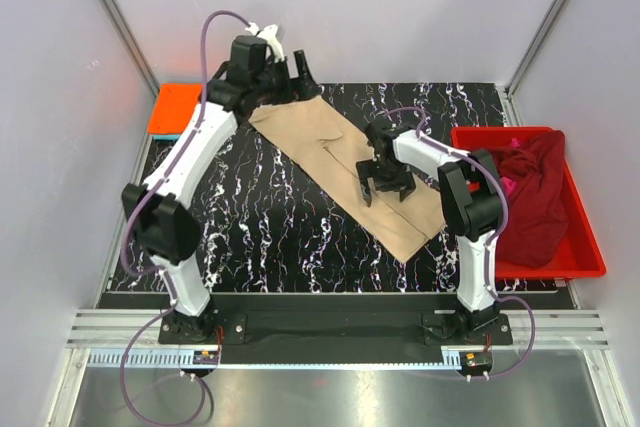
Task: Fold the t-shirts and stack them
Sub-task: Fold the tshirt
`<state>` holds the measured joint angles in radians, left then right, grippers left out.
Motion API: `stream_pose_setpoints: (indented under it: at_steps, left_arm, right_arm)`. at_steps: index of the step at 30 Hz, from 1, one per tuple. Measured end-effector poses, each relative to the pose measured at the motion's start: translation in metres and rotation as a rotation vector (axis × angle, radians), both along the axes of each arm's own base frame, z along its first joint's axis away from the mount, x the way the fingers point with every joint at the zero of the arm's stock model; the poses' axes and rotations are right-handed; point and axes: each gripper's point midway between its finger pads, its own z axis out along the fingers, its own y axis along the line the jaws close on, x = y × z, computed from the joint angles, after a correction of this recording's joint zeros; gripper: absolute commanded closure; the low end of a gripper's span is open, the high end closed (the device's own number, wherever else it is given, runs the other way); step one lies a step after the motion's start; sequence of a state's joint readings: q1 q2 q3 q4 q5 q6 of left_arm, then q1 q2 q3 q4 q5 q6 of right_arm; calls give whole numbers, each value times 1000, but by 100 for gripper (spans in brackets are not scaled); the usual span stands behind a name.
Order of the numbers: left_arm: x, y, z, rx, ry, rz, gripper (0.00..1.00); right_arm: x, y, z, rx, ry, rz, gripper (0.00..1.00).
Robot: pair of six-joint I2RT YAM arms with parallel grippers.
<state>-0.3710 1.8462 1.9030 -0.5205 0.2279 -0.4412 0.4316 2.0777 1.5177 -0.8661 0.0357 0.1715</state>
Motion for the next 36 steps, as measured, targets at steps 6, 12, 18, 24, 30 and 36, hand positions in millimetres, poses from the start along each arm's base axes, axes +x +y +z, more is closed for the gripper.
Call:
stream_pose_setpoints:
  at_steps: [6, 12, 18, 24, 30, 36]
  left_arm:
    - [-43, 49, -38, 183, 107, 53, 8]
    - [-61, 74, -93, 328, 219, 80, 9]
    - [-33, 73, -124, 356, 232, 107, 17]
    - [11, 55, -202, 385, 336, 141, 22]
    - [26, 38, -270, 481, 436, 169, 37]
    - [56, 26, -267, 500, 402, 193, 34]
  right_arm:
    - [-37, 58, 0, 5, 18, -26, 0]
    - [-104, 153, 10, 96, 52, 1, 0]
    - [-99, 172, 53, 186, -24, -56, 0]
    - [-59, 95, 123, 162, -232, -190, 1]
    - [-61, 11, 127, 134, -253, -278, 13]
    - [-60, 3, 142, 216, -287, -246, 13]
